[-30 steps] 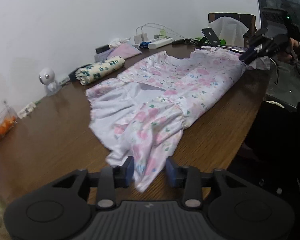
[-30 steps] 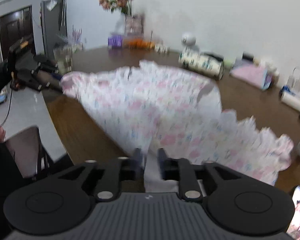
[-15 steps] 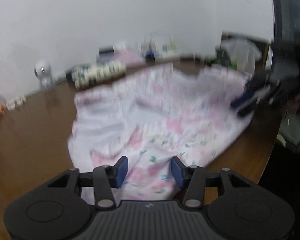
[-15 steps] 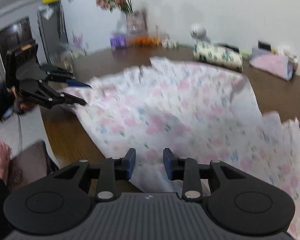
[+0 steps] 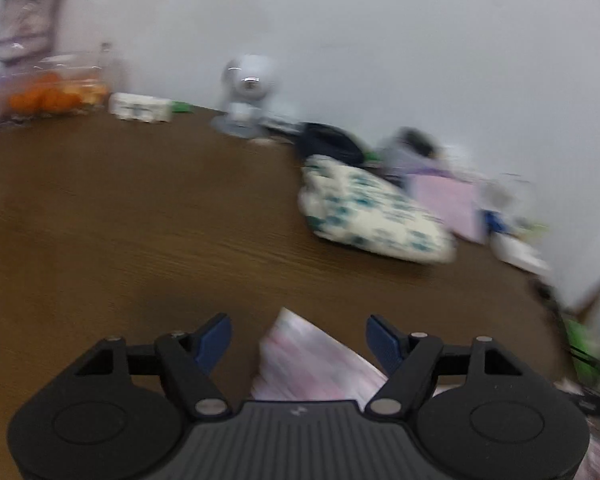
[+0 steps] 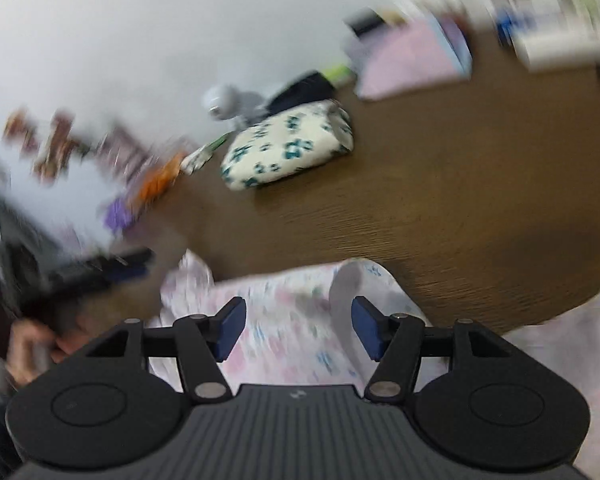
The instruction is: Fold clothes
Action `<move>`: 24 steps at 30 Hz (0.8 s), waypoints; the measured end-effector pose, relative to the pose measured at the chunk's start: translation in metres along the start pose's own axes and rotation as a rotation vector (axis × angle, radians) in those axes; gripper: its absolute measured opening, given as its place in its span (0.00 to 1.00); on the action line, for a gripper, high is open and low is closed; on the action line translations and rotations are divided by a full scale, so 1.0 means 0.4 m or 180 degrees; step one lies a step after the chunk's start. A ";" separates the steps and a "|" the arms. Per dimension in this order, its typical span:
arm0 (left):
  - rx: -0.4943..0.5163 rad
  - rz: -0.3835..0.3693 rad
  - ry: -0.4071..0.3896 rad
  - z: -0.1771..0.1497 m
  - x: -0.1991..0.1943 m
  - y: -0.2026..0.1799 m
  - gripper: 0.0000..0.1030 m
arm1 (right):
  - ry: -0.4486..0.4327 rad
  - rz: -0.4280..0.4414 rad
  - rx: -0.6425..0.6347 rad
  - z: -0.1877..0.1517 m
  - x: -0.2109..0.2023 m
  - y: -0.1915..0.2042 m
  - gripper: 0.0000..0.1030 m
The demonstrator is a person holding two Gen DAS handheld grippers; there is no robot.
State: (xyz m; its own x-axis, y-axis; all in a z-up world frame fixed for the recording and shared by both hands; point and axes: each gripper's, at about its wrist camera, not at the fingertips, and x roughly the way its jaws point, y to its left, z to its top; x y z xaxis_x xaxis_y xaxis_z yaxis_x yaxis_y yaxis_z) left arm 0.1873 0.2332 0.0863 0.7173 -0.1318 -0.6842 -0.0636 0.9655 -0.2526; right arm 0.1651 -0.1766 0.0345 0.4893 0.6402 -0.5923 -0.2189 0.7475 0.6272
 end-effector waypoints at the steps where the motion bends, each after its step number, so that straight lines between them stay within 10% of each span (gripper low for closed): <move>1: 0.0022 0.0086 0.0009 0.001 0.020 -0.003 0.67 | 0.0033 -0.0016 0.0112 0.008 0.021 -0.015 0.59; 4: -0.0113 -0.0163 0.0300 -0.002 0.072 0.006 0.51 | 0.0125 -0.0040 0.0345 0.021 0.078 -0.057 0.53; 7: -0.0247 -0.0314 0.0477 -0.014 0.092 0.008 0.12 | 0.0196 0.0022 0.0447 0.010 0.106 -0.078 0.11; 9: -0.0282 -0.0331 0.0506 -0.024 0.089 0.003 0.03 | 0.0152 0.0052 0.0376 0.006 0.106 -0.065 0.07; 17: -0.0318 -0.0427 -0.0080 -0.098 -0.129 0.000 0.00 | -0.0171 0.0147 -0.0071 -0.030 -0.062 0.035 0.04; 24: -0.0349 -0.0246 -0.0654 -0.358 -0.421 0.002 0.00 | -0.0291 -0.0001 -0.0883 -0.232 -0.235 0.129 0.04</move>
State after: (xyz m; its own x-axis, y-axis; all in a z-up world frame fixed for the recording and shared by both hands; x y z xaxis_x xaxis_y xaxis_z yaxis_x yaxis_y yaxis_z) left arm -0.0327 0.2240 0.1033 0.8484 -0.1449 -0.5092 -0.0700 0.9227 -0.3792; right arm 0.0295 -0.1818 0.0754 0.5607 0.6306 -0.5366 -0.4349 0.7758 0.4572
